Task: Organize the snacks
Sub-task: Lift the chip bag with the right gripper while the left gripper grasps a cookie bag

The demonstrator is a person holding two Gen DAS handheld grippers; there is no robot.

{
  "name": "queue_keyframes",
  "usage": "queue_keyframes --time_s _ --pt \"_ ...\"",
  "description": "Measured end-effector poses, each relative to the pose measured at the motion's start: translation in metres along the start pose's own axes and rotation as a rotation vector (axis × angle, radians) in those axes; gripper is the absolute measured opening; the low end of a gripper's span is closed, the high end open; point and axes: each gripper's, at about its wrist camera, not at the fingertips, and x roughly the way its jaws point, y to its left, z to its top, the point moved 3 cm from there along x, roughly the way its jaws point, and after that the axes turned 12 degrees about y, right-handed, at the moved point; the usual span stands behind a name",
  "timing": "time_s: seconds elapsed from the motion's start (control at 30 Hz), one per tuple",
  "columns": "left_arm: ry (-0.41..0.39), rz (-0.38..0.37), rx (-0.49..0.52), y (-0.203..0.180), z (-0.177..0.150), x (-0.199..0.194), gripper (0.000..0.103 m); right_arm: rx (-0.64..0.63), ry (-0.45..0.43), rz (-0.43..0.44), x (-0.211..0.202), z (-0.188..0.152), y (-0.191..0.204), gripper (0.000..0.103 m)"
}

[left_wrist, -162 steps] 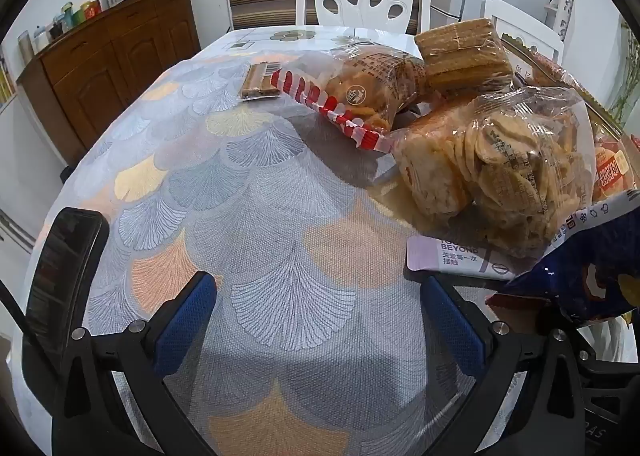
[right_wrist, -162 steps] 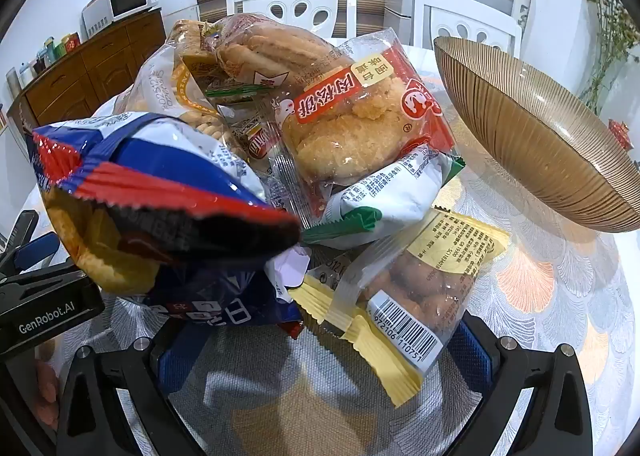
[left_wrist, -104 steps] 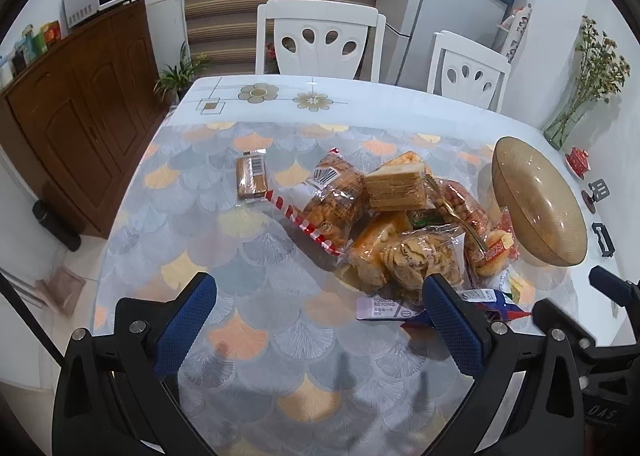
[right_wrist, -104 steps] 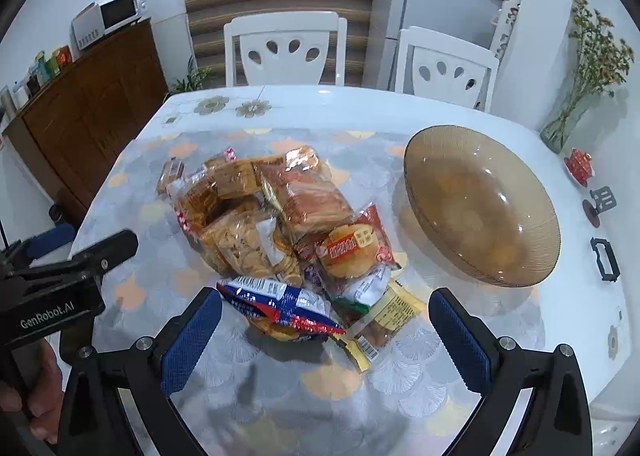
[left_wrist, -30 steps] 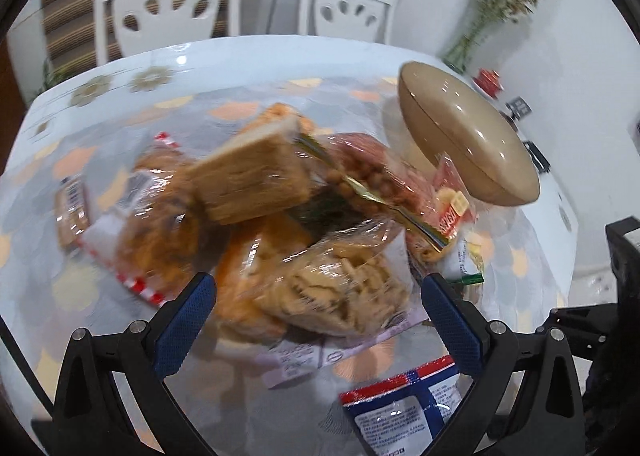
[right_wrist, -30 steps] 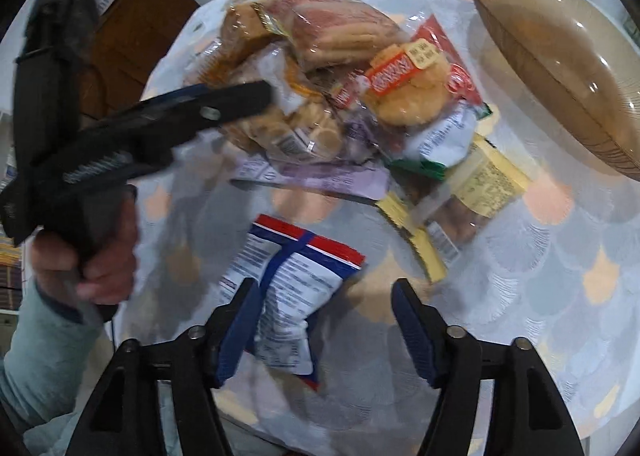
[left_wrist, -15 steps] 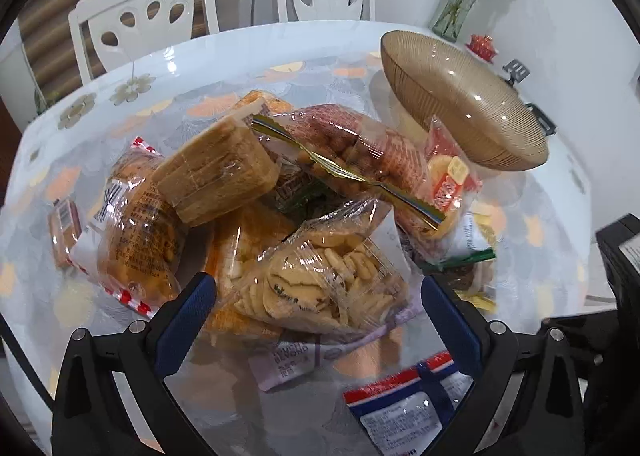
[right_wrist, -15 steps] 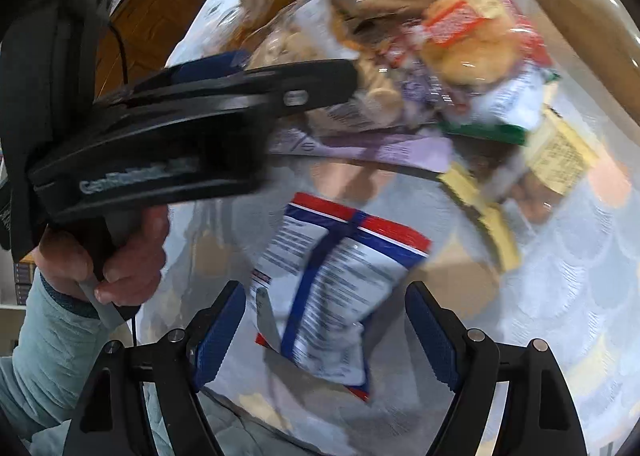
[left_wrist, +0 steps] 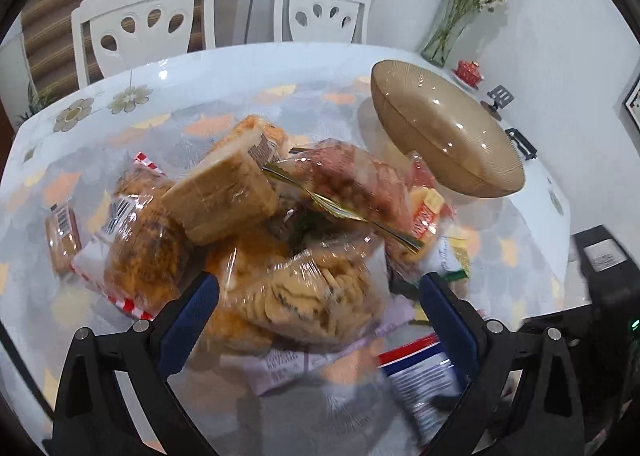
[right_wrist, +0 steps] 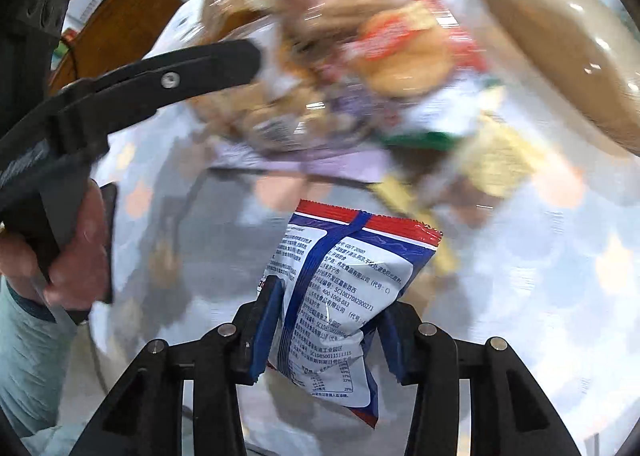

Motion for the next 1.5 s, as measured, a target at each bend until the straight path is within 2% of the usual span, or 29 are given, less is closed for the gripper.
queue_keyframes --time_s 0.07,0.2,0.3,0.37,0.4,0.53,0.63,0.7,0.8,0.87,0.93,1.03,1.13,1.2,1.3,1.5 --pt "0.033 0.011 0.016 -0.003 0.003 0.011 0.099 0.032 0.0 -0.008 0.0 -0.006 -0.014 0.044" --pt "0.042 0.061 0.081 -0.016 -0.004 0.014 0.099 0.091 0.001 0.022 -0.001 -0.016 -0.036 0.044" --pt "0.109 0.003 0.101 -0.024 -0.016 0.014 0.093 0.101 0.0 0.025 -0.009 -0.017 -0.038 0.044" --pt "0.157 -0.055 0.123 -0.032 -0.027 0.016 0.081 0.094 -0.003 0.011 -0.012 -0.016 -0.032 0.044" --pt "0.181 -0.07 0.128 -0.036 -0.031 0.018 0.08 0.091 -0.004 0.004 -0.013 -0.016 -0.032 0.044" --pt "0.178 -0.007 0.156 -0.047 -0.039 0.029 0.078 0.097 0.0 0.008 -0.006 -0.008 -0.028 0.044" --pt "0.153 0.004 0.124 -0.053 -0.03 0.033 0.08 0.111 -0.003 0.018 -0.013 -0.011 -0.035 0.044" --pt "0.135 -0.017 0.065 -0.052 -0.02 0.037 0.08 0.121 -0.004 0.023 -0.018 -0.015 -0.034 0.044" --pt "0.103 -0.049 -0.037 -0.051 -0.01 0.042 0.08 0.132 -0.008 0.03 -0.02 -0.028 -0.053 0.044" --pt "0.106 -0.001 -0.02 -0.058 -0.009 0.049 0.073 0.137 -0.013 0.03 -0.031 -0.034 -0.054 0.044" --pt "0.122 0.087 0.025 -0.066 -0.013 0.06 0.062 0.143 -0.018 0.037 -0.034 -0.039 -0.056 0.044" --pt "0.115 0.13 0.074 -0.073 -0.017 0.063 0.059 0.163 -0.017 0.046 -0.03 -0.04 -0.063 0.047" --pt "0.114 0.102 0.065 -0.072 -0.019 0.058 0.056 0.165 -0.015 0.046 -0.03 -0.038 -0.065 0.047" --pt "0.105 0.036 0.03 -0.068 -0.021 0.047 0.055 0.149 -0.023 0.031 -0.033 -0.04 -0.064 0.043" --pt "0.086 -0.043 -0.008 -0.063 -0.021 0.025 0.055 0.111 -0.046 -0.011 -0.04 -0.043 -0.056 0.042" --pt "0.033 -0.068 -0.027 -0.068 -0.003 -0.007 0.055 0.075 -0.131 -0.012 -0.088 -0.042 -0.055 0.041"
